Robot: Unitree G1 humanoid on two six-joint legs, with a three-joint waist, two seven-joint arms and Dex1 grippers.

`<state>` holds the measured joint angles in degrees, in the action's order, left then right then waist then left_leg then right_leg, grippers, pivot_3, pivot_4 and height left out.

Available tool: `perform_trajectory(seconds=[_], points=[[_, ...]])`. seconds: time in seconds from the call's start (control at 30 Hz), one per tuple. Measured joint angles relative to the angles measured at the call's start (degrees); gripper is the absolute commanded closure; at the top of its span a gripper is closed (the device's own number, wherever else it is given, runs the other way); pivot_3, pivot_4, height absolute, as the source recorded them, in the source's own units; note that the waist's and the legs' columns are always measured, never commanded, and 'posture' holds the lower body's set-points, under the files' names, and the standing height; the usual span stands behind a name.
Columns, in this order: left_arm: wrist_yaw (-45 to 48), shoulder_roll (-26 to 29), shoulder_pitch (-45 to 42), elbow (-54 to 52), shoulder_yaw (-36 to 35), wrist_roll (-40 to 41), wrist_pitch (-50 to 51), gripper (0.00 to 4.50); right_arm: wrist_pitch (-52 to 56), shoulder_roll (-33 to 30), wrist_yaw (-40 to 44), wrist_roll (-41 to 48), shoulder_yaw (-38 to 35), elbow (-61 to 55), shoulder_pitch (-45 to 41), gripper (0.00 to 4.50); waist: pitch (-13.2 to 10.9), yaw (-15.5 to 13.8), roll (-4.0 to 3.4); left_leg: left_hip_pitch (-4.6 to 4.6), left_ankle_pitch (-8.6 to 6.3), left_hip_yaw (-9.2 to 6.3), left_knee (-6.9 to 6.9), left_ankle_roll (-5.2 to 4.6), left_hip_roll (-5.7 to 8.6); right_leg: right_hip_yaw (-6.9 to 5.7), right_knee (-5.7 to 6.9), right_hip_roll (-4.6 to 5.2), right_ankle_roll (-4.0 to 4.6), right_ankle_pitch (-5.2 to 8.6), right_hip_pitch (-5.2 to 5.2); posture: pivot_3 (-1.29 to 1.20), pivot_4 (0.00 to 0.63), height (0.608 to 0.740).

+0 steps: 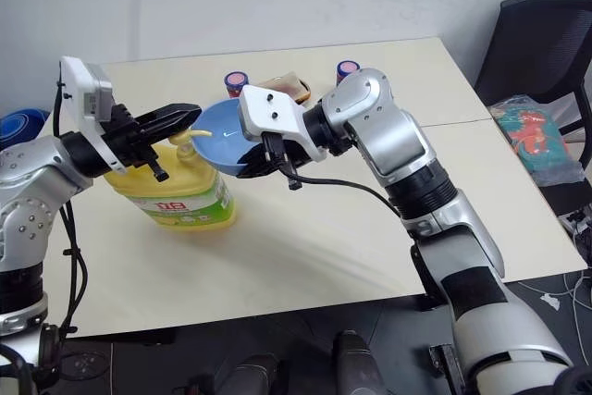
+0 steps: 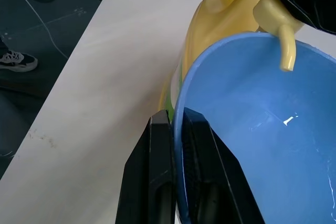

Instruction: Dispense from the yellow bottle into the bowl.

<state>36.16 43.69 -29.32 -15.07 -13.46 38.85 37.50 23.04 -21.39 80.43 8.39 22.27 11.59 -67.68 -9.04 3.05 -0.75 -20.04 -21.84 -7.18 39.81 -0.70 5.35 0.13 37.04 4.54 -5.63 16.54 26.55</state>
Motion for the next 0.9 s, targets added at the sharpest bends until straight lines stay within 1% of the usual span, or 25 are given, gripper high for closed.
perform_trajectory(seconds=[0.1, 0.27, 0.3, 0.7, 0.8, 0.9], points=[[-0.2, -0.19, 0.58, -0.05, -0.31, 0.0, -0.05, 4.45, 0.01, 0.21, 0.0, 0.0, 0.01, 0.01, 0.34, 4.5, 0.13, -0.02, -0.12, 0.08, 0.0, 0.0, -0.03, 0.0, 0.01, 0.02, 0.01, 0.0, 0.0, 0.0, -0.05, 0.0, 0.15, 0.74], [-0.23, -0.47, 2.08, -0.03, -1.02, 0.01, -0.09, 4.45, 0.0, 0.31, 0.01, 0.01, 0.01, 0.01, 0.93, 4.5, 0.42, -0.04, -0.13, 0.92, -0.02, 0.02, -0.64, 0.01, 0.08, 0.1, -0.12, 0.0, 0.01, 0.01, -0.42, 0.0, 0.15, 0.74], [-0.23, -0.65, 2.19, -0.03, -1.11, 0.01, -0.09, 4.45, 0.0, 0.31, 0.0, 0.01, 0.01, 0.01, 1.06, 4.5, 0.47, -0.02, -0.13, 0.96, -0.03, 0.02, -0.66, 0.03, 0.07, 0.1, -0.13, -0.02, 0.02, 0.01, -0.42, 0.0, 0.15, 0.74], [0.21, -2.4, 3.14, 0.31, -1.24, -0.01, -1.37, 4.45, 0.0, 0.65, -0.05, -0.01, 0.01, 0.3, 1.49, 4.5, 0.8, -0.24, -0.2, 0.96, -0.04, 0.01, -0.66, 0.04, 0.07, 0.11, -0.16, -0.02, 0.03, 0.02, -0.42, 0.0, 0.15, 0.74], [0.22, -4.12, 3.03, 0.65, -1.86, 0.4, -1.42, 4.45, -0.05, 0.66, -0.26, -0.01, -0.01, 0.6, 1.5, 4.5, 0.81, -0.34, -0.2, 0.95, -0.04, 0.02, -0.66, 0.04, 0.08, 0.11, -0.18, -0.02, 0.03, 0.02, -0.43, 0.0, 0.15, 0.74], [0.58, -6.39, 2.29, 2.4, -3.88, 3.45, -1.01, 4.45, -1.21, 0.65, -0.89, 0.03, -0.25, 0.97, 1.72, 4.5, 0.8, -0.58, -0.18, 0.88, -0.04, 0.02, -0.62, 0.04, 0.08, 0.11, -0.2, -0.02, 0.03, 0.02, -0.4, 0.0, 0.15, 0.74]])
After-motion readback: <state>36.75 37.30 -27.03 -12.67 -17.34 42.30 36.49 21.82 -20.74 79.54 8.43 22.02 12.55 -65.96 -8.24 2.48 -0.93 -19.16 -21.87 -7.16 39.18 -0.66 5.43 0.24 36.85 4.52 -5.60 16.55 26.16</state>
